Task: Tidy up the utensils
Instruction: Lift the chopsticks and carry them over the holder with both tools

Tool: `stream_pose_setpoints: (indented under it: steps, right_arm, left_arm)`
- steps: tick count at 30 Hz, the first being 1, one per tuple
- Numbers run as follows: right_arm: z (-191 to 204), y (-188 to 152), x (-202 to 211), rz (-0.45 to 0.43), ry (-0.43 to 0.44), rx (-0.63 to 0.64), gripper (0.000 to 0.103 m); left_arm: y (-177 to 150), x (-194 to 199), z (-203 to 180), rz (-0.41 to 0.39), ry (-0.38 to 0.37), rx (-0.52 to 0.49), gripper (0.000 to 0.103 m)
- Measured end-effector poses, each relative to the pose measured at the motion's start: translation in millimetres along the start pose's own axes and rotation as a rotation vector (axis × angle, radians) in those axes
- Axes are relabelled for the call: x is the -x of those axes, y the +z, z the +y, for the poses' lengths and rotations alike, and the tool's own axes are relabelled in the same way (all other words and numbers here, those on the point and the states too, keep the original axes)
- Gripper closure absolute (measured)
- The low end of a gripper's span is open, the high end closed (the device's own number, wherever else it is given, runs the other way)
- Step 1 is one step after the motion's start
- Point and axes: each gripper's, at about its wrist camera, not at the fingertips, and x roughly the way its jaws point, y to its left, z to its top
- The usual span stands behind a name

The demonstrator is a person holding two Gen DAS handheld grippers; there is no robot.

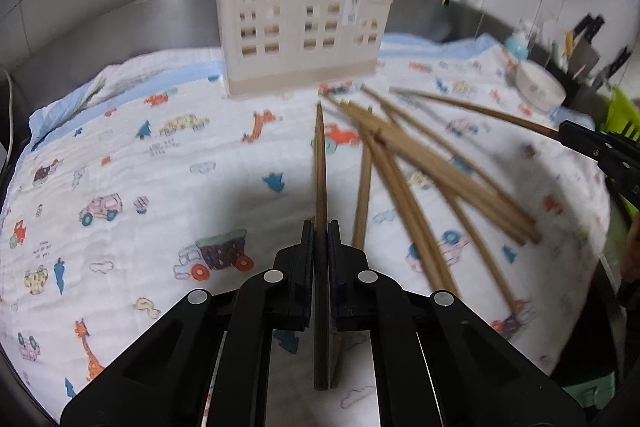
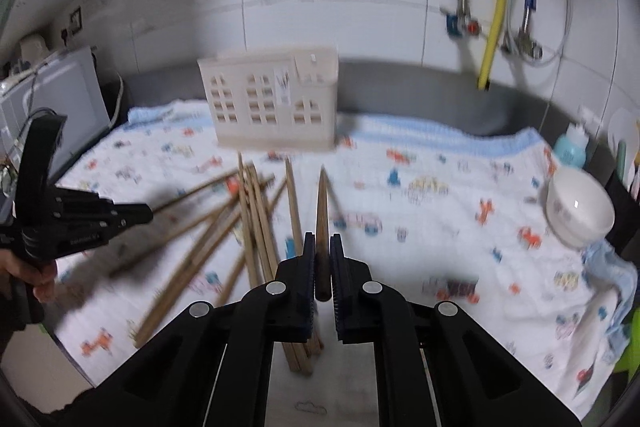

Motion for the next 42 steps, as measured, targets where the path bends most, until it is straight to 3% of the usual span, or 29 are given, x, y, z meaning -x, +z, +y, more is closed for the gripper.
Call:
stream_pose_setpoints:
  steps: [7,13,26,33,42]
  right_arm:
    - [3.8,47.1,20.4,-0.088,0.041,0.04,0.096]
    - [7.5,85.5,25.1,-0.123,0.073,0.072,0.096]
    - [-0.7,217.6,43.8,-0.255,0.147,0.072,0.096]
    - [2.9,275.7,14.9,-0.336,0.096,0.054,0.096]
    - [-6.1,303.4,-46.1,-0.356,0.061,-0.003,0.096]
  left_arm:
    - [21.2,38.2,4.8,-0.133,-0.031,0.023,0.098]
    - [37.0,52.6,5.7,-0.2,-0.051,0.023,0.098]
    - [88.9,73.6,8.2,-0.251,-0.063,-0.035,0.098]
    - [121.6,86.1,10.8,-0.282,-0.075,-0.06,0.098]
    - [176.9,130.2,7.9,-0.415,-0.057,-0.114,0.098]
